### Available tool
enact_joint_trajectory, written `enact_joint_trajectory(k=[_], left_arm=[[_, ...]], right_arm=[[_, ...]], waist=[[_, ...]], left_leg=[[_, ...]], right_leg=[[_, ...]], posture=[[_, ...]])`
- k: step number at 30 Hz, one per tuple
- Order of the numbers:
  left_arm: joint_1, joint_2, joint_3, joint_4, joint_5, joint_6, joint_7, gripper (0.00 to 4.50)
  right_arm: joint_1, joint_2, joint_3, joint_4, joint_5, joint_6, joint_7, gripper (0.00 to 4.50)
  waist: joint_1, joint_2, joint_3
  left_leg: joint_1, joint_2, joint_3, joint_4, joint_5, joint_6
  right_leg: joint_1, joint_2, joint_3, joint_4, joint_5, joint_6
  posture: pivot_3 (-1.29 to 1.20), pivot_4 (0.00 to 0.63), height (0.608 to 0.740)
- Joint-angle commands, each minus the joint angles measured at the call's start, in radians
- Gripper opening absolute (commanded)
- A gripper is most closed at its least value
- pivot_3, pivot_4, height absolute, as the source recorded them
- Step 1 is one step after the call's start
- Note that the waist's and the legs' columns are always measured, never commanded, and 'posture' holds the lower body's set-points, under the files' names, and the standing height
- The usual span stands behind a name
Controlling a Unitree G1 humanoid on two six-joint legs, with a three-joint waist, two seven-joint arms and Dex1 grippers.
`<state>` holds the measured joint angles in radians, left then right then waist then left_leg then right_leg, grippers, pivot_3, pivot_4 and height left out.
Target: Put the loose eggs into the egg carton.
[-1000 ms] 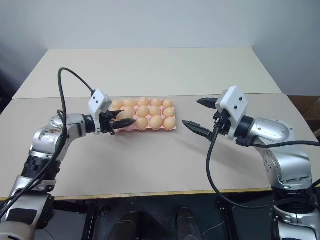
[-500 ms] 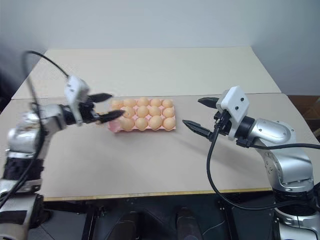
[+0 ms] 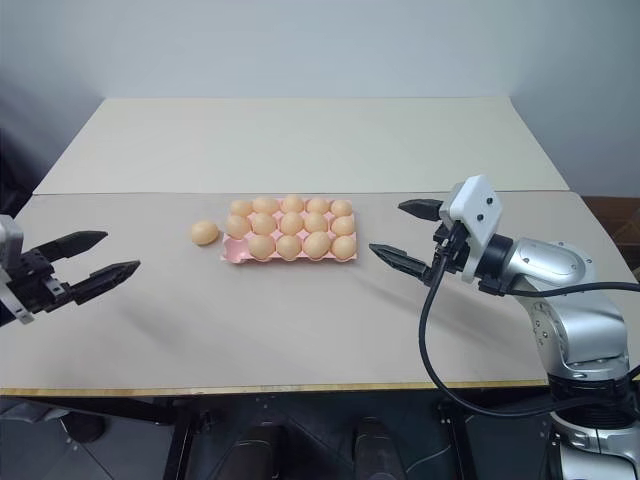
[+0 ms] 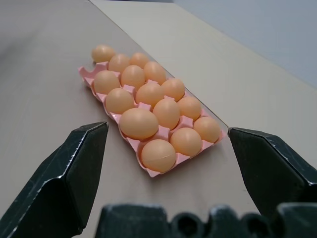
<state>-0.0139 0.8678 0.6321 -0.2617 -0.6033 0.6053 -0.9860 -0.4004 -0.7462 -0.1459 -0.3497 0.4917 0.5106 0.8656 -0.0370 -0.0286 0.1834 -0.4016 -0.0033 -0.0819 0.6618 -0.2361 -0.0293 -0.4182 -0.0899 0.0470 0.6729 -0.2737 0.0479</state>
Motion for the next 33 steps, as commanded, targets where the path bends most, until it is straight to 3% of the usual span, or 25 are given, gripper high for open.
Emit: enact_joint_trajectory(k=[1,6,10,14,25,28,33], left_arm=[[0.003,-0.003,0.016,-0.046,-0.025,0.001,0.037,4.48],[-0.063,-0.004,-0.060,-0.011,-0.006,0.011,0.107,4.48],[-0.225,-0.010,-0.243,0.097,0.118,0.047,0.249,4.48],[-0.408,-0.091,-0.395,0.263,0.230,0.028,0.357,4.48],[-0.681,-0.235,-0.573,0.758,0.396,-0.145,0.346,4.48],[-0.713,-0.243,-0.583,0.846,0.423,-0.172,0.343,3.86],[-0.724,-0.243,-0.573,0.886,0.432,-0.208,0.328,2.28]], right_arm=[[-0.007,-0.019,-0.031,-0.010,0.009,-0.022,0.007,4.50],[-0.018,-0.020,-0.028,-0.006,0.010,-0.018,0.006,4.50],[-0.022,-0.018,-0.029,-0.012,0.011,-0.017,0.001,4.50],[-0.029,-0.018,-0.028,-0.015,0.011,-0.016,-0.003,4.50],[-0.034,-0.018,-0.038,-0.038,0.016,-0.011,-0.020,4.50],[-0.030,-0.016,-0.045,-0.051,0.018,-0.008,-0.035,4.50],[-0.027,-0.012,-0.050,-0.057,0.021,-0.006,-0.056,4.50]], waist=[[0.000,0.000,0.000],[-0.002,0.000,0.000],[0.002,0.000,0.000],[0.001,-0.001,-0.001],[-0.007,-0.002,-0.001],[-0.008,-0.002,-0.001],[-0.006,-0.002,-0.001]], left_leg=[[0.000,0.000,0.000,0.000,0.000,0.000],[0.000,0.000,0.000,0.000,0.000,0.000],[0.000,0.000,0.000,0.000,0.000,0.000],[0.000,-0.001,0.000,0.000,0.000,0.000],[-0.003,-0.001,0.000,0.001,0.000,0.000],[-0.003,-0.001,0.000,0.001,0.000,0.000],[-0.003,-0.001,0.000,0.002,0.000,0.000]], right_leg=[[0.000,0.000,0.000,0.000,0.000,0.000],[0.000,0.000,0.000,0.000,0.000,0.000],[0.000,0.000,0.000,0.000,0.000,0.000],[0.000,0.000,0.000,0.000,0.000,0.000],[-0.003,0.000,0.000,0.006,0.000,0.000],[-0.003,0.001,0.000,0.006,0.000,0.000],[-0.003,0.000,0.000,0.006,0.000,0.000]], posture=[[0.00,0.150,0.740],[0.00,0.150,0.740],[0.00,0.150,0.740],[0.00,0.150,0.740],[0.00,0.150,0.740],[0.00,0.150,0.740],[0.00,0.150,0.740]])
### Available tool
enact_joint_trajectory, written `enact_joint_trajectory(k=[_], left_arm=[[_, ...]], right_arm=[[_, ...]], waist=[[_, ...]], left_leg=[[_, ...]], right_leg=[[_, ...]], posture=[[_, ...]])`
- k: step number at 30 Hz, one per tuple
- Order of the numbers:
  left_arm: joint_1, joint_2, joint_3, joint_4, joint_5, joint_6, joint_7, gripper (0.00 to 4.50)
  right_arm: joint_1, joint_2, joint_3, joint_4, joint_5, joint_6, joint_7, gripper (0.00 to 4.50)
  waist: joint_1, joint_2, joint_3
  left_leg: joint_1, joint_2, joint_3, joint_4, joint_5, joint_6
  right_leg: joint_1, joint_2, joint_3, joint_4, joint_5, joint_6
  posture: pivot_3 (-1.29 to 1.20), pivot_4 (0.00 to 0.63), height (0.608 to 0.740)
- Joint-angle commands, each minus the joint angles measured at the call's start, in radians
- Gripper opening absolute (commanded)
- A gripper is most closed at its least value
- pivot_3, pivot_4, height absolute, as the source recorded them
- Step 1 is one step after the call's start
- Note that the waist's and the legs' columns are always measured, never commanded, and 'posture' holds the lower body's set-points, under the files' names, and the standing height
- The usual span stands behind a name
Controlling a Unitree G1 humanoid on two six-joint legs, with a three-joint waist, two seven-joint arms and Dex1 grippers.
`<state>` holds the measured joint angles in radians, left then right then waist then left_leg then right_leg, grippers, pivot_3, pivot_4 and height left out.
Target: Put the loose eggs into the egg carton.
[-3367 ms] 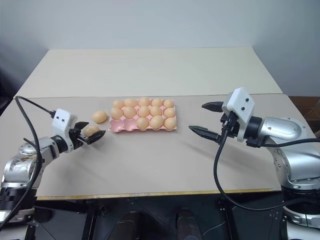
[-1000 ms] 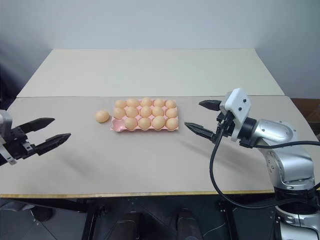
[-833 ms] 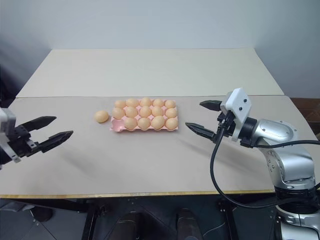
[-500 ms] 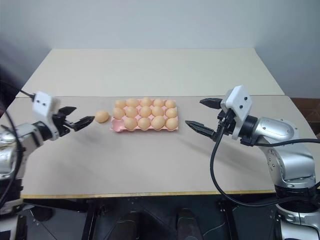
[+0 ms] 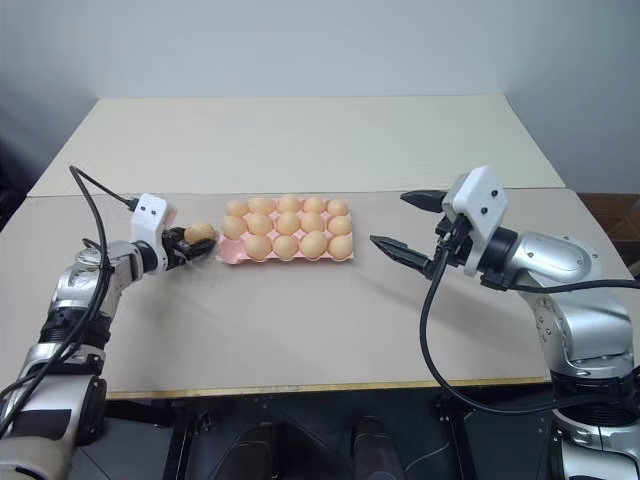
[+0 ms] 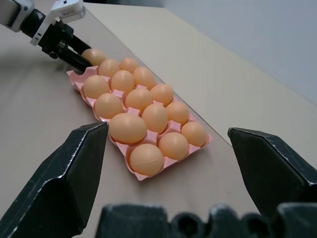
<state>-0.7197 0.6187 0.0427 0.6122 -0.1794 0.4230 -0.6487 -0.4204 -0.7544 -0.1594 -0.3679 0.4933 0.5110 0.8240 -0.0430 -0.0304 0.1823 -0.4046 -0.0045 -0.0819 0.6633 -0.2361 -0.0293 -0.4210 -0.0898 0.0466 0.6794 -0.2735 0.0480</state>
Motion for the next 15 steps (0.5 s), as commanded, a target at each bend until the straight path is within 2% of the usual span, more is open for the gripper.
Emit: enact_joint_trajectory(k=[1,4,7,12,15], left_arm=[[-0.017,0.008,0.020,0.010,0.005,-0.030,-0.016,1.98],[-0.010,0.018,0.036,-0.025,-0.007,-0.026,-0.027,1.46],[0.007,0.039,0.053,-0.080,-0.014,-0.023,-0.043,1.46],[0.092,0.108,0.124,-0.354,-0.128,0.096,-0.136,1.46],[0.142,0.123,0.109,-0.511,-0.190,0.171,-0.200,1.46]], right_arm=[[-0.007,-0.003,-0.037,-0.039,0.020,-0.007,-0.016,4.50],[-0.011,0.002,-0.032,-0.035,0.017,-0.011,-0.020,4.50],[-0.012,0.004,-0.029,-0.035,0.015,-0.014,-0.022,4.50],[-0.003,0.002,-0.032,-0.039,0.018,-0.016,-0.021,4.50],[-0.003,0.009,-0.022,-0.037,0.011,-0.021,-0.023,4.50]], waist=[[0.000,0.000,0.000],[-0.001,0.000,0.000],[-0.001,0.000,0.000],[-0.003,0.000,0.000],[0.000,0.000,0.000]], left_leg=[[0.000,0.000,0.000,0.000,0.000,0.000],[0.000,0.000,0.000,0.000,0.000,0.000],[0.000,0.000,0.000,0.000,0.000,0.000],[-0.001,0.001,0.000,0.000,0.000,0.000],[0.000,0.001,0.000,0.000,0.000,0.000]], right_leg=[[0.000,0.000,0.000,0.000,0.000,0.000],[0.000,0.000,0.000,0.000,0.000,0.000],[0.000,0.000,0.000,0.000,0.000,0.000],[-0.001,0.001,0.000,0.001,0.000,0.000],[0.000,0.000,0.000,0.000,0.000,0.000]], posture=[[0.00,0.150,0.740],[0.00,0.150,0.740],[0.00,0.150,0.740],[0.00,0.150,0.740],[0.00,0.150,0.740]])
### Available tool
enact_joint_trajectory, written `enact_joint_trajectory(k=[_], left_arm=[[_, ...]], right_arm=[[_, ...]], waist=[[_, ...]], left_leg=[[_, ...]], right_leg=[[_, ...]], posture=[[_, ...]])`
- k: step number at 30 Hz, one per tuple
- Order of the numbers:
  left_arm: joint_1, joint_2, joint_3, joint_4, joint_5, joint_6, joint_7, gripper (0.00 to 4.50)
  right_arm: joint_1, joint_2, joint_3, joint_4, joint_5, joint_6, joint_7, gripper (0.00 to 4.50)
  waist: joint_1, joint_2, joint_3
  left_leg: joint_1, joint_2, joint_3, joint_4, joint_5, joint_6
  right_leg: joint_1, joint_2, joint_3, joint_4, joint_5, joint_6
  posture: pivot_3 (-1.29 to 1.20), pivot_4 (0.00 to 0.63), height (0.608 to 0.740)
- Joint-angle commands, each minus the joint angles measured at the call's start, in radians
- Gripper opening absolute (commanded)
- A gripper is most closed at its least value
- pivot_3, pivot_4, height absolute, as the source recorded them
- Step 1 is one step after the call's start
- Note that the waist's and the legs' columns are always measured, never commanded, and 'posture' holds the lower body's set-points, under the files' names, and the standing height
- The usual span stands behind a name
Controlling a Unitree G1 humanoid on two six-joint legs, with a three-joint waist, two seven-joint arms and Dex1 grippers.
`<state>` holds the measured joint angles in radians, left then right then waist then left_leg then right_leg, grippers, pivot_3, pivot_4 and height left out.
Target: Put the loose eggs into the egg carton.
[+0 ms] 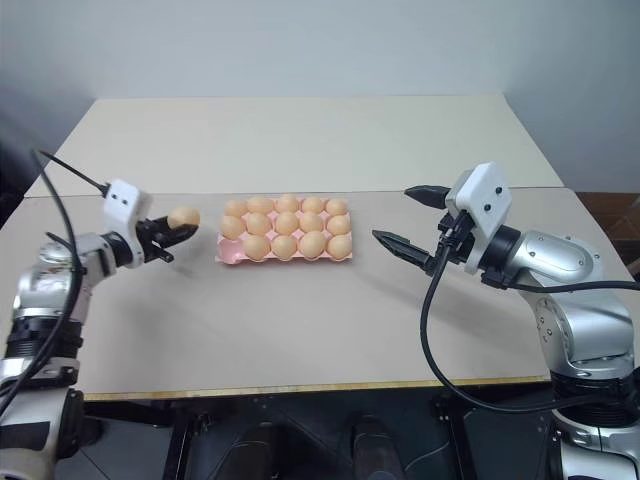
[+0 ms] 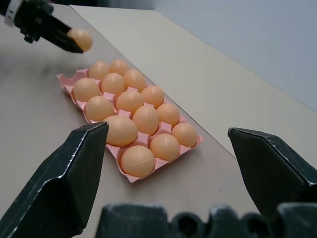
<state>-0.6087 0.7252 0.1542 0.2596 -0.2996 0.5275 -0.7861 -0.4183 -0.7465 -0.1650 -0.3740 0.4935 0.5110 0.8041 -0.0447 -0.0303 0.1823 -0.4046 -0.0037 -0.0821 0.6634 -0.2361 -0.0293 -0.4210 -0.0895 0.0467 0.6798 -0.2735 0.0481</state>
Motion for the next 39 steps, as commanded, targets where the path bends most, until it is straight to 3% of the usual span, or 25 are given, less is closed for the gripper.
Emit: enact_joint_trajectory(k=[1,5,10,20,24,29,34,39], left_arm=[[0.046,0.019,-0.014,-0.199,-0.086,0.090,-0.080,1.46],[0.087,0.017,-0.055,-0.264,-0.087,0.122,-0.101,1.46],[0.075,-0.004,-0.098,-0.219,-0.058,0.129,-0.079,1.46],[0.042,-0.001,-0.118,-0.174,-0.017,0.122,-0.058,4.49],[0.055,0.026,-0.066,-0.216,-0.045,0.100,-0.077,4.49],[0.124,0.126,0.094,-0.332,-0.142,0.101,-0.161,4.49],[0.259,0.217,0.264,-0.410,-0.210,0.130,-0.199,4.49],[0.456,0.244,0.448,-0.530,-0.341,0.198,-0.286,4.49]], right_arm=[[-0.006,0.004,-0.014,-0.032,0.011,-0.020,-0.005,4.50],[-0.007,0.010,-0.013,-0.037,0.008,-0.020,-0.010,4.50],[0.003,0.006,-0.022,-0.044,0.008,-0.018,-0.013,4.50],[0.005,-0.007,-0.032,-0.043,0.006,-0.012,-0.019,4.50],[0.002,-0.005,-0.030,-0.035,0.002,-0.016,-0.022,4.50],[0.003,-0.021,-0.042,-0.018,0.010,-0.018,-0.003,4.50],[0.028,-0.037,-0.055,0.002,0.019,-0.017,0.024,4.50],[0.065,-0.047,-0.083,0.004,0.035,-0.006,0.040,4.50]], waist=[[0.003,0.000,0.000],[0.003,0.000,0.000],[0.001,0.000,0.000],[0.001,0.000,0.000],[0.001,0.000,0.000],[-0.003,0.000,0.000],[0.000,0.000,0.000],[0.001,0.000,0.000]], left_leg=[[0.000,0.000,0.000,0.000,0.000,0.000],[0.000,0.000,0.000,0.000,0.000,0.000],[0.000,0.000,0.000,0.000,0.000,0.000],[0.000,0.000,0.000,0.000,0.000,0.000],[0.000,0.000,0.000,0.000,0.000,0.000],[0.000,0.000,0.000,0.000,0.000,0.000],[0.001,0.000,0.000,0.000,0.000,0.000],[0.000,0.000,0.000,0.000,0.000,0.000]], right_leg=[[0.001,0.000,0.000,0.000,0.000,0.000],[0.001,0.000,0.000,0.000,0.000,0.000],[0.000,0.000,0.000,-0.001,0.000,0.000],[0.000,0.000,0.000,-0.001,0.000,0.000],[0.000,0.000,0.000,-0.001,0.000,0.000],[-0.001,0.000,0.000,-0.001,0.000,0.000],[0.000,0.000,0.000,-0.005,0.000,0.000],[0.000,0.000,0.000,-0.006,0.000,0.000]], posture=[[0.00,0.150,0.740],[0.00,0.150,0.740],[0.00,0.150,0.740],[0.00,0.150,0.740],[0.00,0.150,0.740],[0.00,0.150,0.740],[0.00,0.150,0.740],[0.00,0.150,0.740]])
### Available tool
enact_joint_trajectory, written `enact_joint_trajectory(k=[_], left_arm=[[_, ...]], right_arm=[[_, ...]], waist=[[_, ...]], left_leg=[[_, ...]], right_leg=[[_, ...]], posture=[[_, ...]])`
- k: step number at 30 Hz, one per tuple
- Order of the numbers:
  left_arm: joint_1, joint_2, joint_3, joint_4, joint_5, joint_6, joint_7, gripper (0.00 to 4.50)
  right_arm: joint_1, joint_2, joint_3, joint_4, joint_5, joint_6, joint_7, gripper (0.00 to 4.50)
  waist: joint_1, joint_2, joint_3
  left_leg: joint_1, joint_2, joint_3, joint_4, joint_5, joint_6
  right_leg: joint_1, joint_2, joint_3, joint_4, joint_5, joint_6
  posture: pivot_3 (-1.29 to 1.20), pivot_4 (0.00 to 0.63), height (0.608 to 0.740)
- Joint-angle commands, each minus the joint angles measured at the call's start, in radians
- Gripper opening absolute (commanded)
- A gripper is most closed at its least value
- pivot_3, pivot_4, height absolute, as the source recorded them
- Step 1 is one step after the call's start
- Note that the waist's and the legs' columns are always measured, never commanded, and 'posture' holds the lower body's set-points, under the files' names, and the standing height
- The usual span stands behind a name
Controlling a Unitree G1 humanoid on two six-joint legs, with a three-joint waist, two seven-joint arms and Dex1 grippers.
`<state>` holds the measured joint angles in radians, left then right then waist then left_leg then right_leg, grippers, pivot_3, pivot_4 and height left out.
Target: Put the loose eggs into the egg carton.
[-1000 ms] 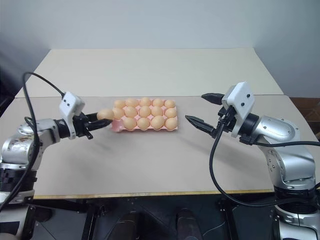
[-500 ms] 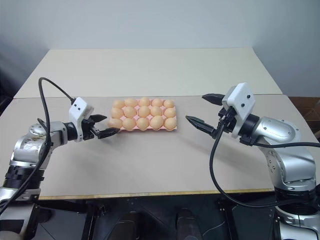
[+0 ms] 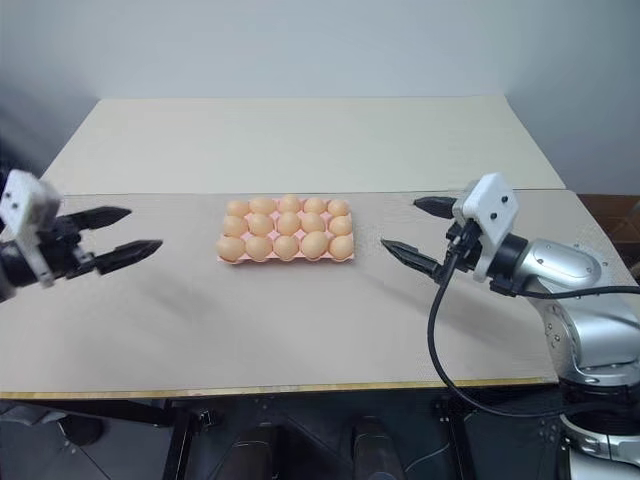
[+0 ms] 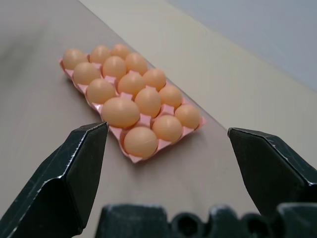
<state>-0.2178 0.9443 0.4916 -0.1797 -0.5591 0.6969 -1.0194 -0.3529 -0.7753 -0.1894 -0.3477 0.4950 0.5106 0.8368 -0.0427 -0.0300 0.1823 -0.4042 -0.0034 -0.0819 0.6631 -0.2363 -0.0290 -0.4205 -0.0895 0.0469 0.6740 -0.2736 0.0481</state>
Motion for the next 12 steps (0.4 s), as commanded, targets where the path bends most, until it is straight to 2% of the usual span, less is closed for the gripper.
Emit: enact_joint_trajectory(k=[1,3,12], left_arm=[[0.110,0.028,0.135,-0.115,-0.089,0.023,-0.073,4.49],[0.165,0.029,0.168,-0.146,-0.104,0.023,-0.085,4.49],[0.235,0.022,0.225,-0.214,-0.172,0.071,-0.028,4.49]], right_arm=[[0.002,-0.020,-0.065,-0.024,0.039,-0.001,0.008,4.50],[0.014,-0.023,-0.075,-0.031,0.045,0.004,0.014,4.50],[0.038,-0.028,-0.060,-0.050,0.055,0.006,0.014,4.50]], waist=[[0.000,0.000,0.000],[0.001,0.000,0.000],[0.001,0.000,0.000]], left_leg=[[0.000,0.000,0.000,0.000,0.000,0.000],[0.000,0.001,0.000,0.000,0.000,0.000],[0.003,0.000,0.000,-0.001,0.000,0.000]], right_leg=[[0.000,0.000,0.000,0.000,0.000,0.000],[0.000,0.000,0.000,0.000,0.000,0.000],[0.003,0.000,0.000,-0.001,0.000,0.000]], posture=[[0.00,0.150,0.740],[0.00,0.150,0.740],[0.00,0.150,0.740]])
